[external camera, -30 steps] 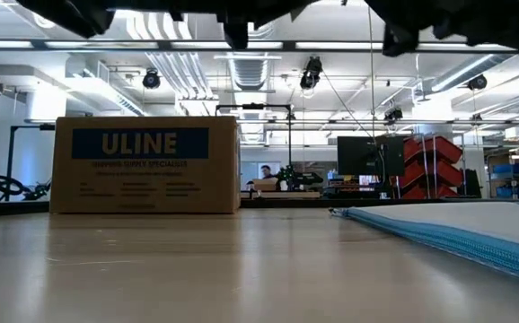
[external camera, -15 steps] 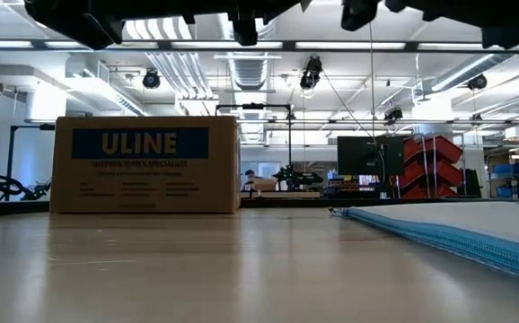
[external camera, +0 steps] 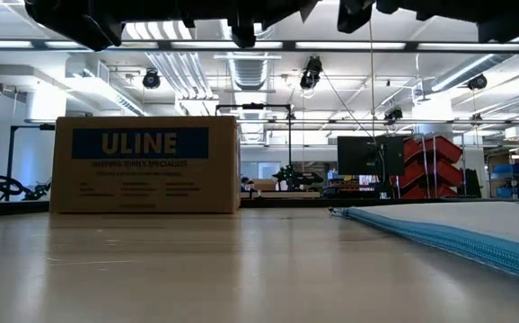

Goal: Pack items into zip bag
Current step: Open the cardboard box using a gray knife

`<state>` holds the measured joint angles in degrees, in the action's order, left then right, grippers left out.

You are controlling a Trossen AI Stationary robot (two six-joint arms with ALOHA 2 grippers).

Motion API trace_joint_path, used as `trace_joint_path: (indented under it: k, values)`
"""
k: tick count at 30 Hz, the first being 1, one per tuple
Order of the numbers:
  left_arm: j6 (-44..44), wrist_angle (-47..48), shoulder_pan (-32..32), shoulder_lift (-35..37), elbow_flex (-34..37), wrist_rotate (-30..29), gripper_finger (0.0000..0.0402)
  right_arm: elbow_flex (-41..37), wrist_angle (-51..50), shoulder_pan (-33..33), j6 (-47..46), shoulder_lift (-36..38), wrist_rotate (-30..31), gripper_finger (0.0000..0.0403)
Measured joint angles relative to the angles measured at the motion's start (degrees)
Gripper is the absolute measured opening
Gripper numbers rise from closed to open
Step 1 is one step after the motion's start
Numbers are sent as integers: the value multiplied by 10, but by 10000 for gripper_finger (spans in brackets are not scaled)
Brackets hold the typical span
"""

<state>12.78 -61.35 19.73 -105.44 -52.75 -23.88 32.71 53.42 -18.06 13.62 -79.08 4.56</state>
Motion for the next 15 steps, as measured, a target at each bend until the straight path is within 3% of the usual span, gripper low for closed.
trace_joint_path:
  k: [6, 9, 11, 15]
  values:
    - [-34, 158, 5, 68, -7, -40, 158, -2, -101, -1, 3, 69, 3, 57]
    - [-66, 249, 4, 114, -9, -64, 195, -2, -183, 0, 3, 123, 37, 57]
    - [-79, 274, 3, 152, -7, -117, 206, -2, -236, 0, -8, 151, 58, 57]
    - [-105, 354, -39, 228, -9, -288, 206, -2, -321, -1, -30, 188, 88, 57]
